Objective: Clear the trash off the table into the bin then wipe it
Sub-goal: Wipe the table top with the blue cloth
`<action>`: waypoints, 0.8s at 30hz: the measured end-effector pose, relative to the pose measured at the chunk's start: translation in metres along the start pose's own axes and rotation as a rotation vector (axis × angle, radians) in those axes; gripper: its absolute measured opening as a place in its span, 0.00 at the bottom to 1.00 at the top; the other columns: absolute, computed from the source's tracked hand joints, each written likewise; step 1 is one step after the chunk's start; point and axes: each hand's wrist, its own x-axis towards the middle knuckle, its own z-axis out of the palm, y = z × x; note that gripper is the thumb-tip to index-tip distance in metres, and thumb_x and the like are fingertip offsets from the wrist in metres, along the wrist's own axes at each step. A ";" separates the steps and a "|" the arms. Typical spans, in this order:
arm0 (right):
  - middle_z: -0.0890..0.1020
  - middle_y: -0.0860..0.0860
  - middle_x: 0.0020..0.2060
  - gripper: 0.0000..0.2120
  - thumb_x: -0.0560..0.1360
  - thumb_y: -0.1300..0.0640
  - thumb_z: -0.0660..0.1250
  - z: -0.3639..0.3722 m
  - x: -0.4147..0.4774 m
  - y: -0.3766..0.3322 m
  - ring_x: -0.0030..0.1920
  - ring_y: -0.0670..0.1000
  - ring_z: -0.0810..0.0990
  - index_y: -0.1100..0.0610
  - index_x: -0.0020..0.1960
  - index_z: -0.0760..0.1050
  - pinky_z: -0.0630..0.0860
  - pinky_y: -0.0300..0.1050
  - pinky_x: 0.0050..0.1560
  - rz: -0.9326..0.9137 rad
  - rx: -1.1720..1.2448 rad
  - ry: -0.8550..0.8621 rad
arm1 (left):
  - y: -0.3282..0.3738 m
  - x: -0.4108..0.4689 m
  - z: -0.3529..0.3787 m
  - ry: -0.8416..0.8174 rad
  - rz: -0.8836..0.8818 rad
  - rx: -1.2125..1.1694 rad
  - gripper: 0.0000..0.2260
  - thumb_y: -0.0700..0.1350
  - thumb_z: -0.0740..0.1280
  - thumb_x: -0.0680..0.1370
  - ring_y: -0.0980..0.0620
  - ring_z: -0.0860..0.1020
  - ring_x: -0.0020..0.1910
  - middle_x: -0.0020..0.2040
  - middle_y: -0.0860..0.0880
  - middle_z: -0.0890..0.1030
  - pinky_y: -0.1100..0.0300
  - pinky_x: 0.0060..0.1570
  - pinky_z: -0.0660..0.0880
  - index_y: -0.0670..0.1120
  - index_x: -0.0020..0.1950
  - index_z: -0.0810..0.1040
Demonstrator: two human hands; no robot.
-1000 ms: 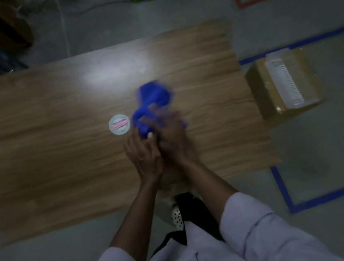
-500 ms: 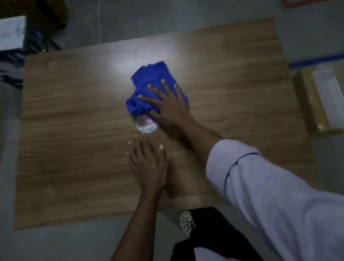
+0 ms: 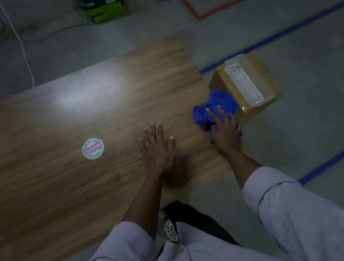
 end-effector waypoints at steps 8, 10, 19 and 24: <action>0.71 0.57 0.74 0.29 0.76 0.57 0.58 -0.069 -0.067 -0.015 0.70 0.64 0.71 0.49 0.77 0.70 0.68 0.63 0.69 -0.027 0.301 0.455 | 0.063 -0.051 0.003 0.023 0.045 -0.321 0.25 0.59 0.55 0.85 0.46 0.65 0.76 0.77 0.46 0.68 0.48 0.75 0.61 0.48 0.78 0.66; 0.72 0.56 0.74 0.33 0.74 0.62 0.63 -0.069 -0.098 -0.039 0.68 0.60 0.70 0.48 0.79 0.67 0.67 0.56 0.68 -0.207 0.388 0.366 | 0.087 -0.061 0.000 -0.068 -0.078 -0.712 0.23 0.57 0.57 0.84 0.44 0.75 0.67 0.70 0.44 0.76 0.51 0.67 0.72 0.45 0.74 0.72; 0.63 0.50 0.78 0.33 0.80 0.30 0.48 -0.080 -0.161 -0.037 0.78 0.54 0.60 0.44 0.80 0.60 0.63 0.57 0.74 -0.170 0.568 -0.052 | 0.122 -0.091 -0.011 -0.367 -0.248 -1.455 0.28 0.60 0.70 0.78 0.38 0.77 0.58 0.58 0.34 0.79 0.40 0.66 0.72 0.35 0.63 0.77; 0.70 0.51 0.75 0.25 0.80 0.42 0.60 -0.117 -0.110 -0.003 0.78 0.56 0.63 0.54 0.72 0.73 0.63 0.56 0.76 -0.244 0.592 -0.232 | 0.158 -0.076 -0.009 -0.401 -0.199 -1.468 0.24 0.55 0.66 0.82 0.36 0.76 0.61 0.63 0.34 0.77 0.40 0.67 0.72 0.35 0.66 0.76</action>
